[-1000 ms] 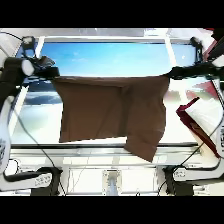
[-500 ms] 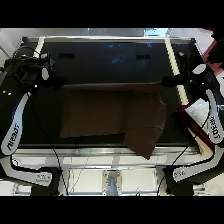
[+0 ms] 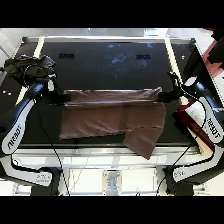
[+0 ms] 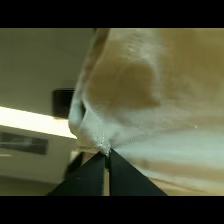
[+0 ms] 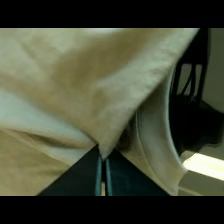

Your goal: Fold the shirts.

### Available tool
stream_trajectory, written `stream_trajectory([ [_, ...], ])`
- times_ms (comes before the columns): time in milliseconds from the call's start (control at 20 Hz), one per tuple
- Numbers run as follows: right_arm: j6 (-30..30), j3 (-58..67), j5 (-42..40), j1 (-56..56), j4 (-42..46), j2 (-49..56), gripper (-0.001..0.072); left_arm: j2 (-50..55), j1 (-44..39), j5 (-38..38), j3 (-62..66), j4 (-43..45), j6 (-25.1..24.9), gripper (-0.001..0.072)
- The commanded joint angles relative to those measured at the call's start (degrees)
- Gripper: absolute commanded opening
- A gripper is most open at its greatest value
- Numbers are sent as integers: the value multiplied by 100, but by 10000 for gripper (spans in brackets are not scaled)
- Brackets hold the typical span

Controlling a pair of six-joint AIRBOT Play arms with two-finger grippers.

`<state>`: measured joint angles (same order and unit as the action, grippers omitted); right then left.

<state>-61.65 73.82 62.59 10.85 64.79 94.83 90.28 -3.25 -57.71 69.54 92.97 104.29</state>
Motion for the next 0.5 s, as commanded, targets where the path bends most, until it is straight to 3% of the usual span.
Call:
stream_trajectory([
  [0,-63,-94,273,0,-37,4,263,2,2,129,-83,-673,-385,339],
  [50,-127,-85,431,4,4,0,393,-2,4,59,-68,-763,-527,647],
  [100,-238,-79,619,15,125,-26,390,-13,4,-98,-24,-732,-568,697],
  [250,-334,-79,970,199,466,-424,385,-369,4,-350,120,-363,-551,697],
  [450,-326,-87,1283,857,457,-1615,386,-1816,4,-551,105,254,-549,697],
])
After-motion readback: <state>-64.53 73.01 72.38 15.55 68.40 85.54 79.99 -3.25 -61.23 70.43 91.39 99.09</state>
